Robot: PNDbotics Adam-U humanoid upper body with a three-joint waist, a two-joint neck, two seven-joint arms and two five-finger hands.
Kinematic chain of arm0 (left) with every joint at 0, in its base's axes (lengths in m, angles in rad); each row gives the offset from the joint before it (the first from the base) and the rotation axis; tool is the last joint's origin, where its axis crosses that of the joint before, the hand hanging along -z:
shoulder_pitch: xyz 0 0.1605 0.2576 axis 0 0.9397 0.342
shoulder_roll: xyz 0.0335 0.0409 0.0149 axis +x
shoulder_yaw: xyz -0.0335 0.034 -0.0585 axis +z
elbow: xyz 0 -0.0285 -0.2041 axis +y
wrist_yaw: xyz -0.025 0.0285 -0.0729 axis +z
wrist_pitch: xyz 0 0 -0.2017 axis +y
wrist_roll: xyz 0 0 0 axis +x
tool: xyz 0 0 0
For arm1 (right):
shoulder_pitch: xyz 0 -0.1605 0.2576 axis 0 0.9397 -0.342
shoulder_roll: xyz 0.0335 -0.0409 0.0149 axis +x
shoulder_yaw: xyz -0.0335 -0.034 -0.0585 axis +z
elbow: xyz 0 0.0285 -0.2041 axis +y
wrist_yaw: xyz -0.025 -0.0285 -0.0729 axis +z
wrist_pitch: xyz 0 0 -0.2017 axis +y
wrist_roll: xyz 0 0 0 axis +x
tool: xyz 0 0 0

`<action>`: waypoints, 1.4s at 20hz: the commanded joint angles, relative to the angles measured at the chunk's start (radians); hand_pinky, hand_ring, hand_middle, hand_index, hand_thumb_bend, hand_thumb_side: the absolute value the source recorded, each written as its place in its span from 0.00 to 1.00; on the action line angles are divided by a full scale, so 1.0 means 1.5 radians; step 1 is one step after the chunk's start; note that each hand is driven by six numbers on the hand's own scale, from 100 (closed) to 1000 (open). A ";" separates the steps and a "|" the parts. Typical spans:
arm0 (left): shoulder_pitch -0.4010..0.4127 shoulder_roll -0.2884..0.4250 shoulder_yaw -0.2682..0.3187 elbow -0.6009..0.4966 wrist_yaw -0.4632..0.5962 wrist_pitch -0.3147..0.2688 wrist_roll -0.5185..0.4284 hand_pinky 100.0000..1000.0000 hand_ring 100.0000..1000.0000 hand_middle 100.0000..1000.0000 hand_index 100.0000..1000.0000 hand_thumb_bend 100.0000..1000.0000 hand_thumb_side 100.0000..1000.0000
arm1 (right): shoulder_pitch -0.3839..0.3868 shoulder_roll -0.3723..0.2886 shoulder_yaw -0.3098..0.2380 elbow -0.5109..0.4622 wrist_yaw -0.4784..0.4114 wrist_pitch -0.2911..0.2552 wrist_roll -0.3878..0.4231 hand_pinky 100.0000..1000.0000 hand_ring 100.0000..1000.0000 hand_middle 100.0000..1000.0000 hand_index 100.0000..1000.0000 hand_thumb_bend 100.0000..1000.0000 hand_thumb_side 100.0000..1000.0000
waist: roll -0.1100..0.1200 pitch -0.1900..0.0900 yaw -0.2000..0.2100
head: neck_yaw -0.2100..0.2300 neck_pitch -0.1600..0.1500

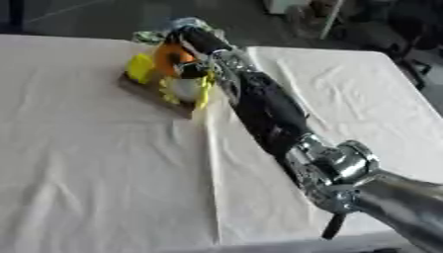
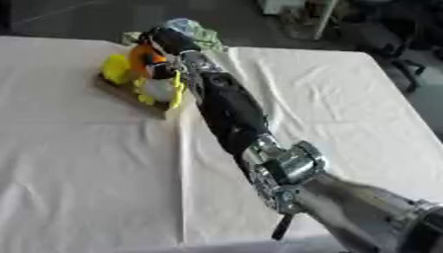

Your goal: Pick up objects on the table and place them in the box.

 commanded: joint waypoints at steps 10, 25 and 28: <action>0.019 0.006 0.010 -0.007 -0.013 -0.003 -0.005 0.63 0.51 0.55 0.79 0.00 0.92 | -0.014 -0.060 -0.002 -0.149 -0.121 -0.051 -0.059 0.77 0.75 0.82 0.94 0.00 0.19 | -0.005 -0.019 -0.041 | 0.025 -0.002; 0.103 -0.020 0.061 0.018 -0.048 -0.009 0.081 0.62 0.52 0.56 0.81 0.00 0.93 | 0.404 -0.109 0.027 -0.562 -0.781 -0.037 -0.095 0.62 0.64 0.70 0.91 0.00 0.51 | -0.010 -0.046 -0.165 | 0.183 -0.002; 0.123 -0.030 0.066 0.023 -0.054 -0.011 0.092 0.63 0.53 0.57 0.81 0.00 0.93 | 0.492 -0.076 0.018 -0.612 -0.818 -0.030 -0.086 0.59 0.60 0.66 0.90 0.00 0.54 | -0.008 -0.055 -0.180 | 0.210 -0.002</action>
